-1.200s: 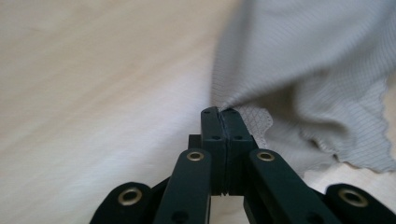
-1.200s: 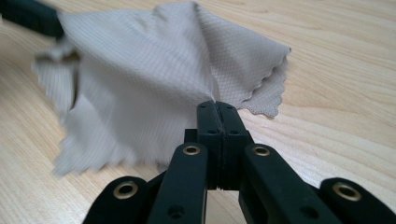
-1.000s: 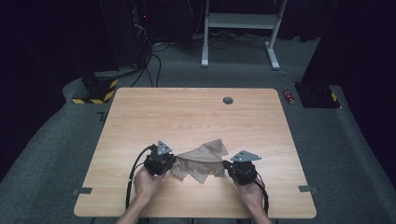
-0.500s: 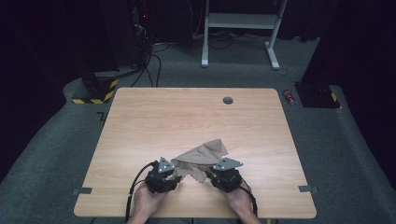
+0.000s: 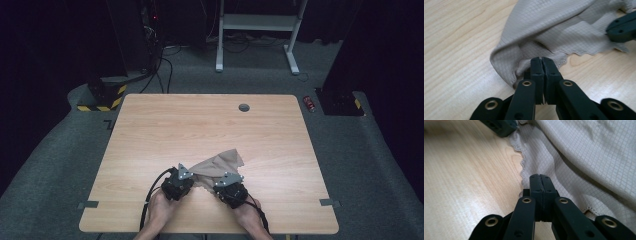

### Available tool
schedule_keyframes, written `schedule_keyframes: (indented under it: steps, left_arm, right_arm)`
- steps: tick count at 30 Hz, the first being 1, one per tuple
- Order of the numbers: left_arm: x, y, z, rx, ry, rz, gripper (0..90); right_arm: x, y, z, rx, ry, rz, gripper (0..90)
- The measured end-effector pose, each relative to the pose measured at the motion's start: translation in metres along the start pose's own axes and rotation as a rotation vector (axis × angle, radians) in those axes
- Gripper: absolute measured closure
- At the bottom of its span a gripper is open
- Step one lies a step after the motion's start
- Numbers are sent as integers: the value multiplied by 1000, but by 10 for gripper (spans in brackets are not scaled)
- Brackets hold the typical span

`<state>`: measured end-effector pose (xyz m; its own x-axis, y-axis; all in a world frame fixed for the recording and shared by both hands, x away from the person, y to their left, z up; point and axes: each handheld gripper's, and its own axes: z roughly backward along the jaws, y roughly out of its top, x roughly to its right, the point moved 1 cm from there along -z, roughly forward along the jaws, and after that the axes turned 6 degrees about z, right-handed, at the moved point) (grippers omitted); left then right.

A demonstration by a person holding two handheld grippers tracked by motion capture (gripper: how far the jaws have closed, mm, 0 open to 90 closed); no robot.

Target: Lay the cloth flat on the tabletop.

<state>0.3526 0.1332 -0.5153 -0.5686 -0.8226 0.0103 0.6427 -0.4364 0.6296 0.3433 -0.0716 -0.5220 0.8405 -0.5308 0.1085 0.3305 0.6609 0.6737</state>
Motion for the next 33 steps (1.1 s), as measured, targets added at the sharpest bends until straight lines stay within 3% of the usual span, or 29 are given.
schedule_keyframes:
  steps: [3,4,6,10,14,17,19,21,22,23,24,26,27,28,29,32,33]
  left_arm:
    - [-5,4,-3,1,28,-4,888]
    - [-17,10,-5,12,60,15,889]
    - [-27,17,-5,42,73,51,889]
    - [-40,30,-2,84,109,66,884]
    - [-43,32,-5,81,91,100,831]
    - [-43,27,-1,87,55,131,756]
    - [-44,21,6,94,33,150,685]
    - [-46,18,14,104,25,168,599]
    - [-46,16,18,110,24,176,599]
    - [-44,15,23,118,30,164,580]
    - [-37,15,29,124,30,133,551]
    - [-30,15,31,121,21,110,539]
    - [-20,16,32,123,-3,84,523]
    - [-14,17,31,120,-34,84,517]
    - [-14,17,31,120,-34,84,510]
    - [10,20,21,120,-112,54,502]
    - [10,20,21,120,-112,54,499]
  right_arm:
    - [0,0,7,28,6,-11,900]
    - [0,2,17,60,11,-12,900]
    - [-3,4,27,80,15,-5,900]
    - [-9,5,37,88,31,7,900]
    - [-29,1,28,52,80,29,892]
    - [-30,-3,22,45,93,17,836]
    - [-24,-5,21,60,92,-11,765]
    - [-7,-5,31,125,60,-70,675]
    - [-7,-5,31,125,60,-70,675]
    - [0,-5,34,140,46,-93,663]
    - [21,-8,42,166,-11,-161,654]
    - [27,-10,43,164,-26,-189,655]
    - [46,-15,44,136,-72,-233,656]
    - [50,-16,43,121,-81,-243,654]
    - [50,-16,43,121,-81,-243,654]
    - [63,-20,34,55,-106,-268,644]
    - [63,-20,34,55,-106,-268,644]
